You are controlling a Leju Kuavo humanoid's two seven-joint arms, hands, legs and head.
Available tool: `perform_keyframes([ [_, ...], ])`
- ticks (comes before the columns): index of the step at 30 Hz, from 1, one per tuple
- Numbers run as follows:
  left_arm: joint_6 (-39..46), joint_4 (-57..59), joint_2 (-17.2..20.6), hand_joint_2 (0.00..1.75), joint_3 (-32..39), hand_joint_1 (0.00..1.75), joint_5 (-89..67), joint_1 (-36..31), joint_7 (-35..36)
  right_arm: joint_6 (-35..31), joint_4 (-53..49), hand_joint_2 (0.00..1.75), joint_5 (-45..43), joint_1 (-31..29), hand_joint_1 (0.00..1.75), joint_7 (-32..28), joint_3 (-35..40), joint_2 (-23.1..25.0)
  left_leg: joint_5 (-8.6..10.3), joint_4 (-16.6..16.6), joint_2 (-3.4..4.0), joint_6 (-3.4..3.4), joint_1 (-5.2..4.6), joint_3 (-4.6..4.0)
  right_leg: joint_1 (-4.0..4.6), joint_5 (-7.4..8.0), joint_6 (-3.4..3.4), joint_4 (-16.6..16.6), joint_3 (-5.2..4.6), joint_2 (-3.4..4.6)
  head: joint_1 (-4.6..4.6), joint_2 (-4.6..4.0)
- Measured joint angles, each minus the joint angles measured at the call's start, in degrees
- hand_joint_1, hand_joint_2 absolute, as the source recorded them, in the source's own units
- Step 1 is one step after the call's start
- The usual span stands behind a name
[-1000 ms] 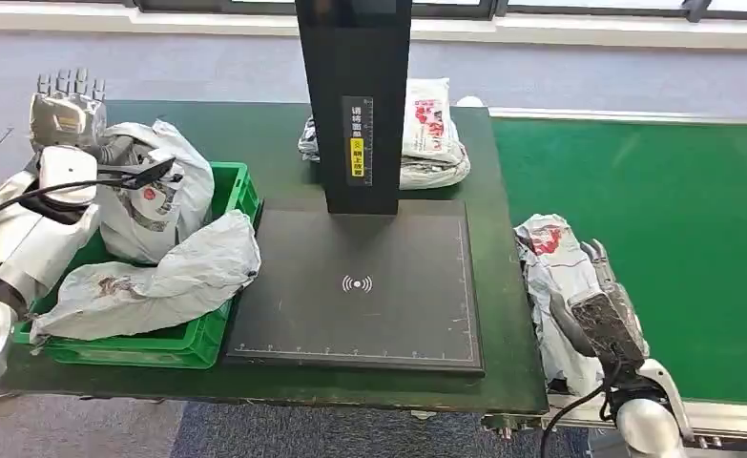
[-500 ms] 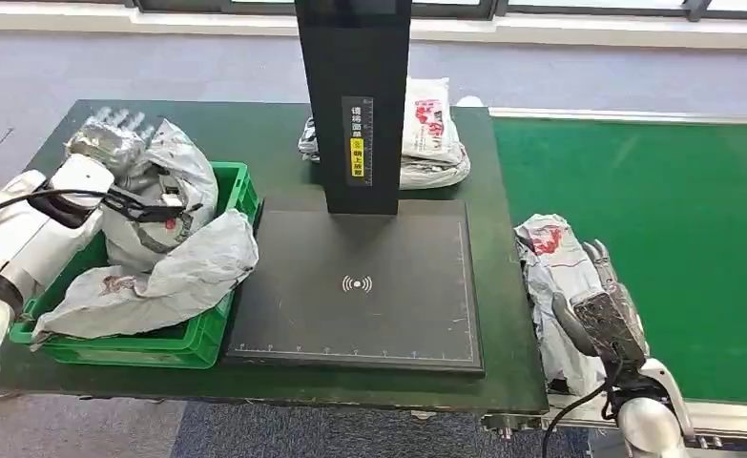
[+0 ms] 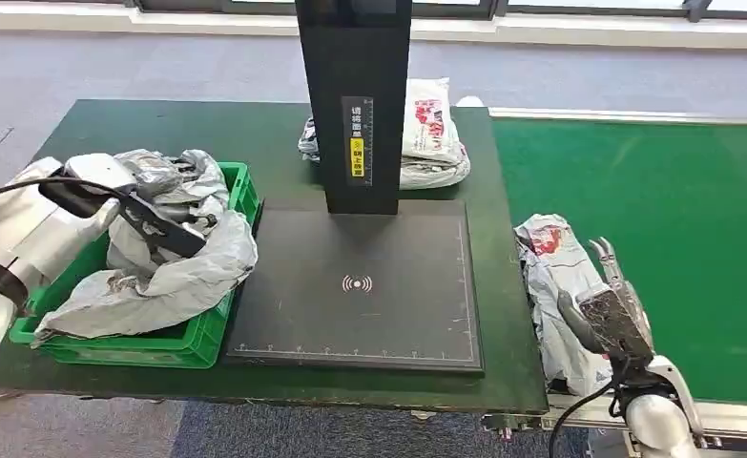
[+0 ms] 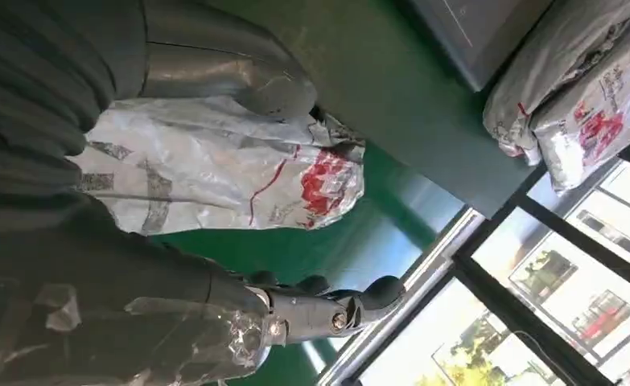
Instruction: Moved the parcel from conveyor to table for the left to box.
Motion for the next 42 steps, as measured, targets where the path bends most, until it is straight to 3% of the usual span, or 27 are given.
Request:
perform_keyframes([
  [5,-2.8,-2.38,0.09,0.0,-1.05,0.0,3.61,-1.32,-0.77,0.17,0.35,1.75,-0.04,-0.61,0.0,0.0,0.0,-0.57,0.0,0.0,0.0,0.0,-0.01,0.01,-0.01,0.01,0.0,0.0,0.01,0.0,0.0,0.0],
  [10,-14.44,-6.29,1.22,0.0,-1.2,0.0,22.28,-4.23,-0.71,0.61,0.37,1.75,-1.31,-0.06,0.0,-0.02,0.0,-1.84,0.02,0.02,-0.08,-0.01,0.05,-0.04,0.04,0.0,0.0,0.0,-0.02,-0.06,0.0,0.0],
  [14,-7.09,-6.05,1.18,0.0,-1.42,0.0,24.52,-9.38,5.83,1.27,-0.37,1.75,-1.42,2.28,0.0,-0.44,0.0,-2.12,0.0,0.02,-0.1,-0.01,0.02,-0.05,0.02,0.0,0.0,-0.01,-0.02,-0.07,0.0,0.0],
  [20,3.23,-3.67,0.66,0.0,-1.59,0.0,25.45,-12.2,8.35,1.38,-2.1,1.75,-0.35,4.34,0.0,-0.7,-0.02,-1.97,0.02,0.01,-0.06,-0.03,0.01,-0.02,0.01,0.0,0.0,0.0,-0.03,-0.03,0.0,0.0],
  [37,12.36,-3.6,-1.09,0.0,1.99,0.0,26.03,-14.19,13.49,2.43,-7.54,1.75,2.36,8.31,0.0,0.09,-1.86,1.27,0.04,0.01,0.01,-0.05,-0.01,0.01,-0.01,0.03,0.02,0.0,-0.03,0.03,0.0,0.0],
  [38,15.35,-3.63,-1.18,1.75,2.64,0.0,26.87,-14.0,14.18,2.58,-7.71,1.75,2.64,8.4,0.0,0.18,-1.88,1.44,0.04,0.01,0.01,-0.05,-0.01,0.02,-0.01,0.04,0.02,0.0,-0.03,0.03,0.0,0.0],
  [42,24.63,-7.59,-2.12,1.75,10.55,0.0,35.09,-9.54,16.02,4.43,-8.02,1.75,3.76,8.57,0.0,2.33,-1.99,2.38,0.03,-0.01,0.0,-0.05,-0.04,0.07,-0.05,0.03,0.01,0.0,0.0,0.02,0.0,0.0],
])
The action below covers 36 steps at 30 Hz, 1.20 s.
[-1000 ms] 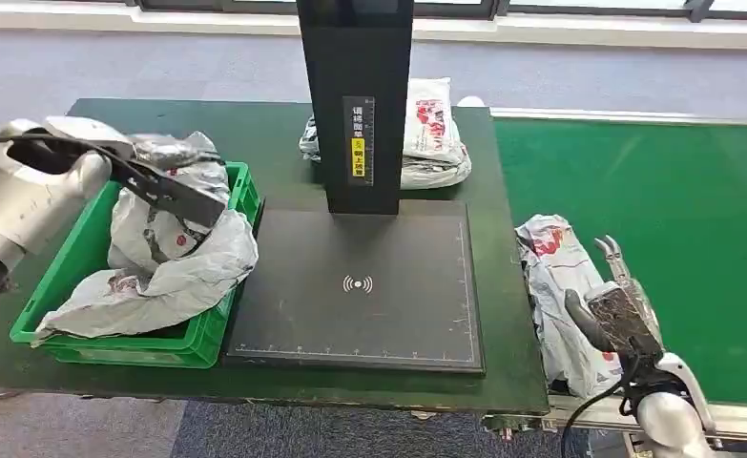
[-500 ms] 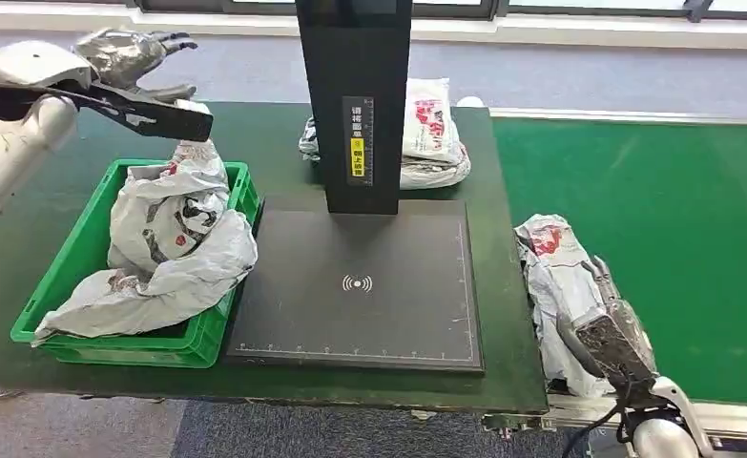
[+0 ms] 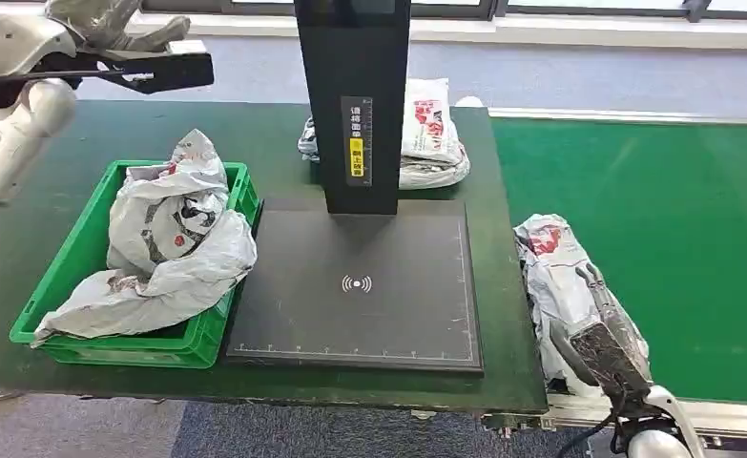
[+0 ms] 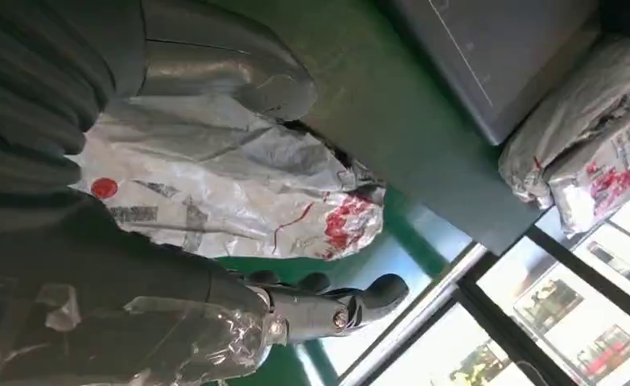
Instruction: Moved the parcel from conveyor to table for the left to box.
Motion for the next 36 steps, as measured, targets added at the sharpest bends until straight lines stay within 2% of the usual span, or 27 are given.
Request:
perform_keyframes([
  [4,2.12,-7.06,-2.08,1.75,9.7,0.0,6.39,8.84,0.02,0.88,2.28,1.75,1.18,-0.78,0.0,1.06,-1.56,0.04,0.0,0.0,-0.03,0.01,0.01,-0.03,0.02,-0.02,0.0,-0.01,0.01,-0.03,0.02,0.0],
  [9,2.5,-12.24,-3.15,1.75,15.27,0.0,6.59,14.67,0.02,0.9,4.53,1.75,1.49,-1.68,0.0,0.9,-2.45,0.04,-0.01,0.0,0.13,0.02,-0.03,-0.02,-0.04,0.02,0.03,-0.01,-0.02,0.12,0.02,0.0],
  [14,2.5,-14.11,-3.39,1.75,17.78,0.0,6.61,16.25,0.07,0.88,5.18,1.75,1.51,-1.93,0.0,0.9,-2.73,0.04,-0.01,0.0,0.06,0.02,-0.01,-0.03,-0.01,0.01,0.02,-0.01,-0.03,0.05,0.02,0.0],
  [17,1.64,-15.95,-4.61,1.75,19.82,0.0,11.43,19.46,-2.93,-1.6,7.09,1.75,5.34,-3.86,0.0,3.35,-2.76,-0.29,-0.03,-0.03,0.18,0.03,-0.05,0.02,-0.07,0.01,0.03,-0.01,-0.02,0.15,0.02,0.0],
  [20,2.46,-21.12,-7.81,1.75,21.58,0.0,13.85,27.63,-7.22,-4.13,15.73,1.75,10.3,-10.08,0.0,4.36,-2.71,-3.52,-0.08,-0.04,0.29,0.15,-0.29,0.17,-0.3,0.03,0.13,-0.03,0.08,0.26,-0.02,0.0],
  [22,4.11,-26.34,-10.83,1.75,21.52,0.0,14.24,35.68,-10.0,-4.74,22.8,1.75,13.15,-15.28,0.0,4.83,-2.69,-6.72,-0.03,-0.01,0.23,0.36,-0.37,0.16,-0.36,0.04,0.19,-0.08,0.18,0.19,0.07,0.0],
  [28,6.98,-36.32,-17.73,1.75,20.93,0.0,22.31,53.34,-12.13,-4.55,36.03,1.75,20.05,-24.79,0.0,9.83,-0.66,-12.7,-0.2,-0.02,0.2,0.64,-0.54,0.0,-0.52,0.0,0.49,-0.14,0.23,0.13,0.02,0.0],
  [32,6.36,-39.86,-23.08,1.75,22.77,0.0,23.13,61.34,-12.39,-1.79,49.35,1.75,28.4,-35.69,0.0,13.78,4.95,-12.72,-0.23,-0.01,0.49,0.67,-0.51,0.07,-0.49,0.04,0.53,-0.16,0.07,0.38,0.0,0.0],
  [36,4.42,-41.5,-25.38,1.75,24.25,0.0,21.98,63.96,-12.63,2.92,57.82,1.75,30.16,-39.51,0.0,14.32,8.78,-11.04,-0.13,-0.01,-0.14,0.69,-0.46,-0.02,-0.45,-0.04,0.56,-0.13,0.17,-0.25,0.0,-0.02],
])
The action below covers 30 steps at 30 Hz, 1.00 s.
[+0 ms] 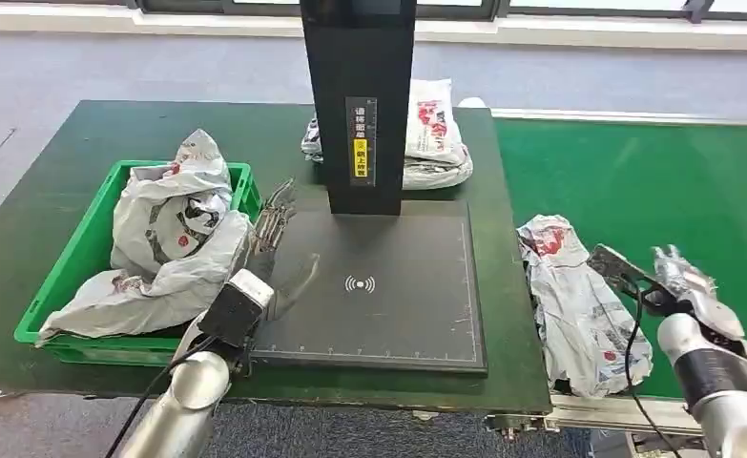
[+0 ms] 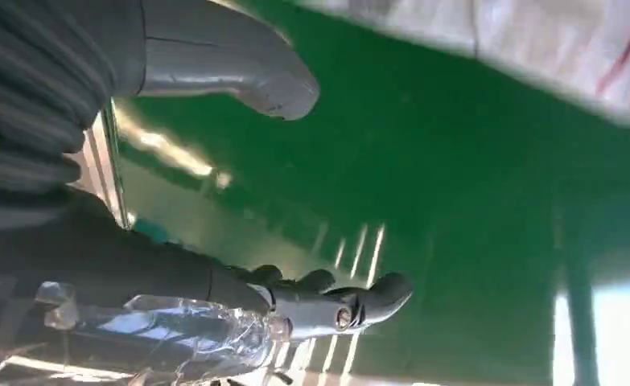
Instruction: Moved the parcel from conveyor to table for the left to box.
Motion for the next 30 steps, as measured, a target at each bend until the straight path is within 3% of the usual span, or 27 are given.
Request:
perform_keyframes([
  [5,-1.58,-1.25,-2.34,1.75,1.33,0.0,-1.38,2.29,-0.02,4.14,6.2,1.75,-0.3,-0.94,0.0,-0.72,3.24,2.5,0.07,-0.01,-0.11,-0.1,0.1,-0.05,0.1,-0.01,-0.02,0.02,0.01,-0.12,0.0,0.0],
  [20,-1.64,-1.88,-3.41,1.75,1.92,0.0,-1.66,3.93,-0.09,4.32,10.37,1.75,-0.41,-1.2,0.0,-0.9,5.91,4.66,0.07,0.0,-0.11,-0.09,0.09,-0.05,0.08,-0.01,-0.01,0.0,0.02,-0.13,0.0,0.02],
  [30,-2.34,-2.08,-4.13,1.75,2.75,0.0,-3.02,5.51,-0.39,11.25,11.99,1.75,-2.55,-1.45,0.0,-6.25,8.82,7.59,-0.02,-0.01,0.14,-0.16,0.18,0.19,0.16,-0.02,-0.03,-0.02,0.11,0.19,0.0,0.02],
])
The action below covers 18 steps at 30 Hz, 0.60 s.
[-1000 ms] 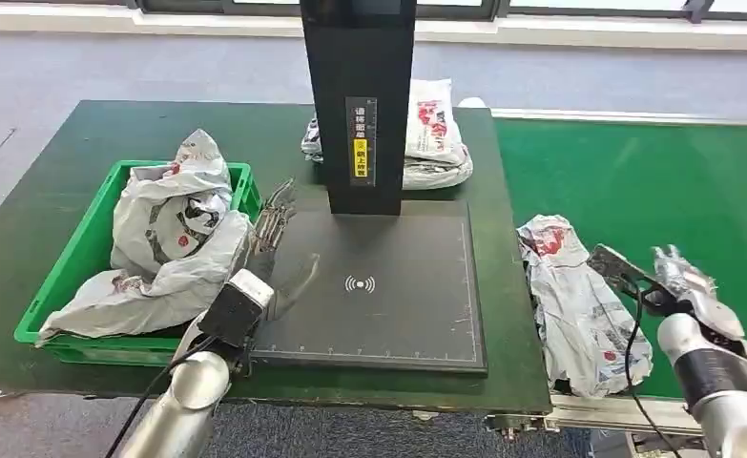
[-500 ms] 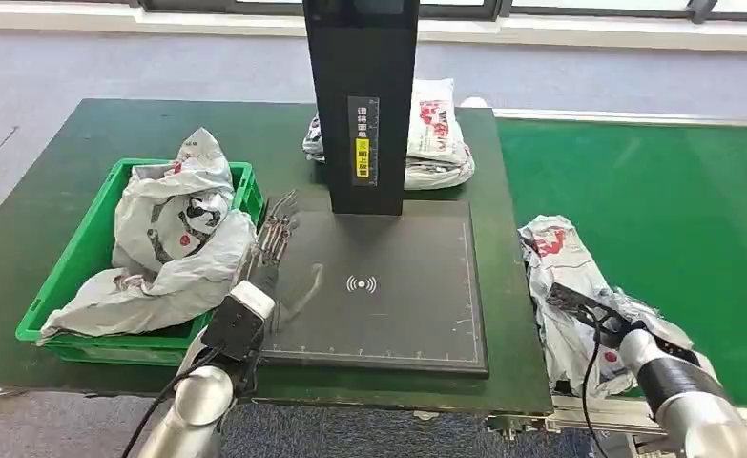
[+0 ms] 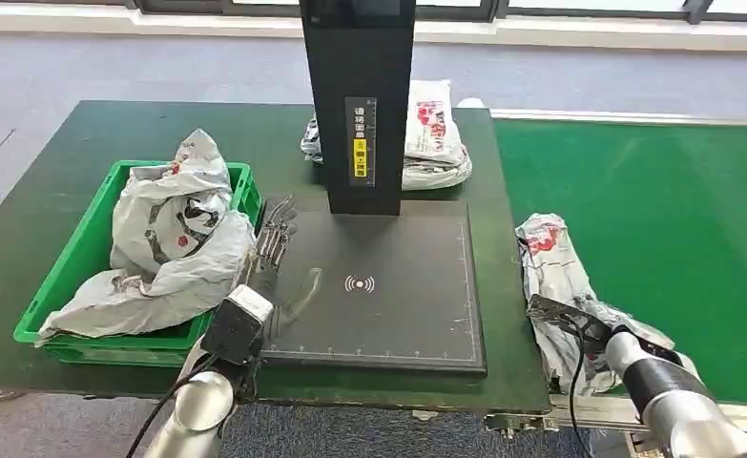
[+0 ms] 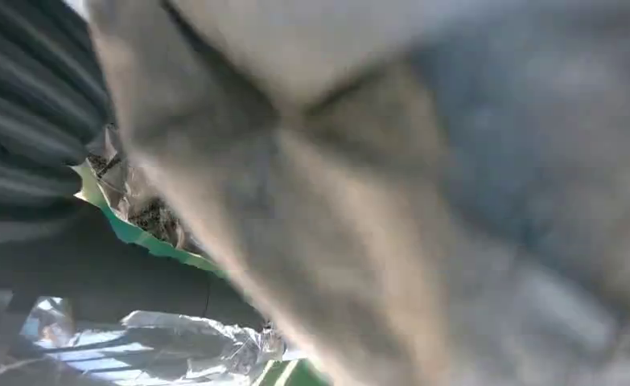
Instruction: Moved the parcel from conveyor to table for the left to box.
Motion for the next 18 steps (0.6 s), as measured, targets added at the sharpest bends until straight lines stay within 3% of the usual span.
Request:
perform_keyframes([
  [1,-0.02,0.0,0.0,1.75,0.02,0.0,-0.28,0.15,-0.07,0.46,0.02,1.75,-0.39,0.0,0.0,-0.42,0.26,0.5,-0.03,0.0,0.1,0.01,0.02,0.05,0.01,0.0,0.0,-0.01,0.05,0.09,0.0,0.0],
  [2,-0.02,0.0,0.0,1.75,0.02,0.0,-0.37,0.18,-0.11,0.85,0.07,1.75,-0.77,0.0,1.75,-0.92,0.33,1.03,-0.07,0.0,0.17,-0.03,0.04,0.13,0.04,0.0,0.0,-0.02,0.09,0.17,0.02,0.0],
  [10,0.07,0.09,-0.04,1.75,0.17,0.0,-1.82,0.02,-0.17,4.61,0.72,1.75,-7.17,-1.29,1.75,-6.54,1.24,5.27,-0.72,-0.05,1.01,-0.38,0.26,0.9,0.29,-0.27,-0.36,-0.06,1.12,0.96,0.02,0.0],
  [18,0.92,-0.2,0.18,1.75,1.88,0.0,-3.41,0.04,-0.28,8.24,1.33,1.75,-14.69,-3.09,1.75,-9.51,1.24,5.7,-0.69,-0.05,1.15,-0.62,0.45,0.96,0.43,-0.25,-0.58,0.0,1.09,1.09,0.02,0.0],
])
